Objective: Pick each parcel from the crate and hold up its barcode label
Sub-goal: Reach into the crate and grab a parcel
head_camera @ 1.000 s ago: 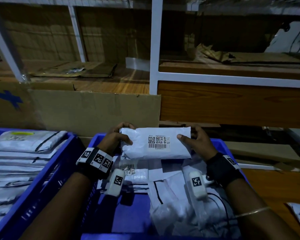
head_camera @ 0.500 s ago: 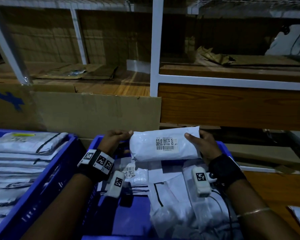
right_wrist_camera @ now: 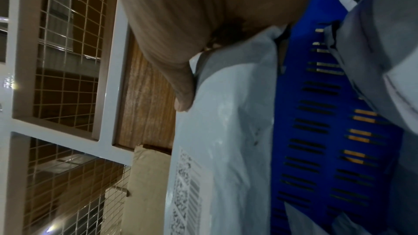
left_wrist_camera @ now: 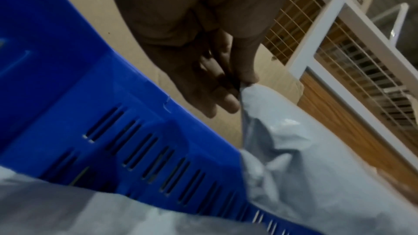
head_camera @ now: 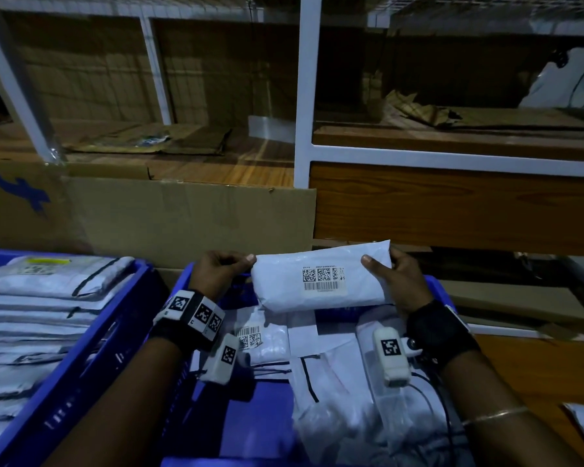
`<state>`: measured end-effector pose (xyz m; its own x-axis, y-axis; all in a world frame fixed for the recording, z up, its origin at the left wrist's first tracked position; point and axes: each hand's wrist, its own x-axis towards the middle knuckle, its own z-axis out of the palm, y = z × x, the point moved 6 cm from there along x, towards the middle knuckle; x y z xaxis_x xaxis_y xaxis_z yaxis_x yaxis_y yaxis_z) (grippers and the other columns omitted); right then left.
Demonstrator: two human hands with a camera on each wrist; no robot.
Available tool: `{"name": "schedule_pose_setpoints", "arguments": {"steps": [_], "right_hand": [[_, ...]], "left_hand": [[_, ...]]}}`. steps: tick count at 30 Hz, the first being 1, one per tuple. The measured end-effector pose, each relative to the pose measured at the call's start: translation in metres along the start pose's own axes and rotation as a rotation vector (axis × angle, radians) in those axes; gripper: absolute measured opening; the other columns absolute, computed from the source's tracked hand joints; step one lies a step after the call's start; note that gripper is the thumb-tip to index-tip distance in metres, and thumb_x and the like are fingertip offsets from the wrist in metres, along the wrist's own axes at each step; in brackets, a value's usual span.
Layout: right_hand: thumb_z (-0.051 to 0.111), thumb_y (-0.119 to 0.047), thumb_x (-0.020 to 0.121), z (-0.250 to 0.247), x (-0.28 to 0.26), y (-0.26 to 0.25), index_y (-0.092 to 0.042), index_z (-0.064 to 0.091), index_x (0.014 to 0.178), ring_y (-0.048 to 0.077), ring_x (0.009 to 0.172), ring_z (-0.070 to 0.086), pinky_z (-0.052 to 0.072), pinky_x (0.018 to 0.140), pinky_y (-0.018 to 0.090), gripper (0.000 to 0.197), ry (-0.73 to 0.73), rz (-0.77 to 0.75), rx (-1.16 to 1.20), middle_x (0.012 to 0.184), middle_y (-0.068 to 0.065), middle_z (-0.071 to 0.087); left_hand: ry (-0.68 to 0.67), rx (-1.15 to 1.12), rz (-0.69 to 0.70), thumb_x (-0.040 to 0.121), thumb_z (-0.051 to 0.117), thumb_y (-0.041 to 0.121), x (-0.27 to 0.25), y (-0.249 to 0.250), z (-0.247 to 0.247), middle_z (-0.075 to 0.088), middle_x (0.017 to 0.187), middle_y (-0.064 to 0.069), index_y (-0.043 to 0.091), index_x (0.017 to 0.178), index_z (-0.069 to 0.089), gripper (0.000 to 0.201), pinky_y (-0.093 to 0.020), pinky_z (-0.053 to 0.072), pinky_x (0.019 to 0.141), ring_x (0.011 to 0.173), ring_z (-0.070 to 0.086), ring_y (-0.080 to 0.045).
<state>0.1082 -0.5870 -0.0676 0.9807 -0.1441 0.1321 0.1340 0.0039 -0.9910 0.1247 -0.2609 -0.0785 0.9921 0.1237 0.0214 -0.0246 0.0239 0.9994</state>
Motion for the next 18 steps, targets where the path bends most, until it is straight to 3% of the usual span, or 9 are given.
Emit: {"name": "schedule_pose_setpoints", "arguments": {"steps": [2, 6, 10, 13, 18], "right_hand": [[0.068, -0.013, 0.089, -0.007, 0.003, -0.001, -0.006, 0.067, 0.108, 0.018, 0.082, 0.073, 0.059, 0.068, 0.031, 0.02, 0.036, -0.016, -0.031, 0.101, 0.008, 0.074], [0.064, -0.013, 0.092, -0.023, 0.008, -0.008, -0.001, 0.064, 0.112, 0.01, 0.07, 0.071, 0.057, 0.059, 0.023, 0.023, 0.098, -0.033, 0.001, 0.102, 0.013, 0.07], [0.062, -0.009, 0.093, -0.027, 0.008, -0.012, 0.007, 0.062, 0.117, 0.01, 0.069, 0.071, 0.055, 0.055, 0.021, 0.028, 0.106, -0.052, 0.04, 0.101, 0.016, 0.069], [0.061, -0.007, 0.093, -0.025, 0.007, -0.013, 0.009, 0.061, 0.118, 0.009, 0.068, 0.071, 0.054, 0.056, 0.02, 0.03, 0.099, -0.059, 0.037, 0.099, 0.014, 0.069], [0.062, -0.009, 0.093, -0.026, 0.007, -0.011, 0.007, 0.061, 0.119, 0.01, 0.07, 0.072, 0.055, 0.057, 0.022, 0.03, 0.104, -0.049, 0.052, 0.106, 0.018, 0.069]], "left_hand": [[-0.053, 0.064, 0.034, 0.083, 0.073, 0.017, -0.001, 0.001, 0.003, 0.07, 0.073, -0.018, -0.004, 0.076, 0.071, 0.022, -0.034, 0.056, 0.066, 0.07, 0.066, -0.027], [-0.24, 0.247, 0.019, 0.073, 0.082, 0.03, -0.01, 0.001, 0.017, 0.068, 0.065, -0.008, 0.009, 0.068, 0.074, 0.023, -0.028, 0.049, 0.055, 0.061, 0.063, -0.015], [-0.326, 0.325, -0.052, 0.079, 0.078, 0.024, -0.019, -0.002, 0.024, 0.07, 0.067, -0.009, 0.002, 0.083, 0.075, 0.023, -0.026, 0.049, 0.052, 0.058, 0.065, -0.013], [-0.343, 0.314, -0.056, 0.08, 0.077, 0.024, -0.022, -0.001, 0.025, 0.073, 0.077, -0.017, 0.002, 0.084, 0.075, 0.023, -0.029, 0.052, 0.058, 0.066, 0.069, -0.016], [-0.373, 0.331, -0.072, 0.078, 0.078, 0.014, -0.025, -0.002, 0.028, 0.074, 0.078, -0.012, 0.006, 0.086, 0.075, 0.012, -0.03, 0.054, 0.056, 0.071, 0.071, -0.017]]}}
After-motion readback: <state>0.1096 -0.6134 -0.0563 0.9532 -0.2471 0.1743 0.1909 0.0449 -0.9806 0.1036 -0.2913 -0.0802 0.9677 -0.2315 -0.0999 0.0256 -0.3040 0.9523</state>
